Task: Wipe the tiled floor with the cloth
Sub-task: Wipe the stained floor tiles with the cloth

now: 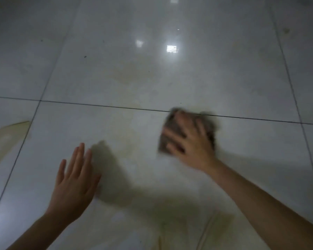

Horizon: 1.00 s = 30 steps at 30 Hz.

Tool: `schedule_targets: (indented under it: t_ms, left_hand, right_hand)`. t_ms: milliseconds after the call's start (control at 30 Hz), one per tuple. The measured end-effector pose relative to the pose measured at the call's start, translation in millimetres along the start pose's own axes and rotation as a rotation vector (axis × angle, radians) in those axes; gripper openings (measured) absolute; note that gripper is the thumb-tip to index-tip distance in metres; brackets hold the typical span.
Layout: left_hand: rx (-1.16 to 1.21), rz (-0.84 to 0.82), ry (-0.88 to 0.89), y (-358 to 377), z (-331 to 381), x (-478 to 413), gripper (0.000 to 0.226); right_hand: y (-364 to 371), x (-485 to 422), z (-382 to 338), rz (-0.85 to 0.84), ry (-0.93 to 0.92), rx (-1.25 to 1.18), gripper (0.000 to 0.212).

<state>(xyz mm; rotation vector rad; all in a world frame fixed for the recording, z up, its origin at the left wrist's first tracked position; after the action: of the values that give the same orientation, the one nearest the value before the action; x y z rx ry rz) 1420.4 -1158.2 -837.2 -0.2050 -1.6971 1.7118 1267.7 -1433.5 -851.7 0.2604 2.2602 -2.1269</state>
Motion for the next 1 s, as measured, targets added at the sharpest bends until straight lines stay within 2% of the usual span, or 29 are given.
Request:
schedule_targets:
  t_ms: [67,100,167,200,267,367,433,467,500,533,600,667,767,800,867,933,1000]
  left_hand:
    - [-0.029,-0.016,-0.119,0.3,-33.9,11.8,0.083]
    - [-0.037,-0.028,-0.170,0.1,-46.2,16.3,0.088]
    - [-0.049,-0.072,-0.256,1.5,-63.1,22.5,0.099]
    - [-0.063,-0.093,-0.298,1.7,-68.8,23.5,0.104]
    - [-0.086,-0.174,-0.359,3.2,-76.4,24.5,0.111]
    - [-0.164,-0.187,-0.271,6.6,-77.6,24.0,0.115]
    - [-0.151,-0.191,-0.295,12.7,-88.7,24.3,0.121]
    - [-0.100,-0.160,-0.308,11.4,-94.6,24.4,0.119]
    - [-0.055,-0.139,-0.301,10.7,-98.4,25.2,0.115]
    - [-0.029,-0.135,-0.295,10.9,-101.1,26.0,0.110]
    - [-0.013,-0.162,-0.285,13.7,-104.4,27.7,0.105]
    - [0.022,-0.134,-0.281,17.5,-106.5,27.5,0.102]
    - [0.042,-0.098,-0.280,20.1,-106.3,25.9,0.098]
    - [0.048,-0.082,-0.269,19.5,-107.5,25.2,0.098]
    - [0.091,-0.076,-0.241,16.4,-111.4,26.0,0.099]
    - [0.168,-0.051,-0.256,9.0,-120.3,30.1,0.102]
    - [0.176,-0.003,-0.311,2.7,-135.2,38.8,0.106]
  right_hand:
    - [0.9,-1.3,37.3,-0.042,0.390,0.017,0.055]
    - [3.3,-7.0,33.4,-0.039,0.509,0.033,0.057]
    - [8.0,-26.1,-3.9,0.005,0.630,0.020,0.062]
    - [10.5,-39.4,-32.8,0.035,0.610,0.000,0.064]
    - [17.6,-69.5,-107.6,0.072,0.403,-0.079,0.066]
    - [26.0,-97.5,-220.0,-0.033,-0.160,-0.204,0.065]
    - [31.5,-97.9,-233.8,-0.114,-0.449,-0.152,0.063]
    - [31.6,-99.7,-220.0,-0.118,-0.505,-0.126,0.062]
    - [29.8,-101.9,-197.0,-0.112,-0.485,-0.112,0.061]
    - [27.8,-103.5,-165.7,-0.099,-0.382,-0.103,0.060]
    - [21.5,-99.8,-95.5,-0.037,-0.063,-0.063,0.058]
    - [19.1,-89.9,-57.6,-0.032,0.207,-0.025,0.059]
    - [22.9,-101.1,-77.0,0.027,0.508,-0.005,0.062]
    - [24.1,-112.5,-98.1,0.046,0.539,-0.026,0.063]
    - [30.6,-139.7,-163.3,0.031,0.357,-0.084,0.064]
    - [38.2,-150.7,-236.2,0.007,0.009,-0.152,0.064]
    - [41.8,-141.6,-281.2,-0.087,-0.404,-0.177,0.061]
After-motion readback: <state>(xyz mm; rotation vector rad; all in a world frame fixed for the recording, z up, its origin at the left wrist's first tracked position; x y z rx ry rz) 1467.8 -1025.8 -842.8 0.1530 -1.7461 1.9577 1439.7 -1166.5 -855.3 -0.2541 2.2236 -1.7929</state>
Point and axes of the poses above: each hand's wrist, its own x-axis away from the middle knuckle, its own y-axis out of the palm, z = x × y, the point moved 7 cm from there along -x, towards the middle knuckle, and after that the axes turned 12 degrees about -y, right-handed, at the moved point
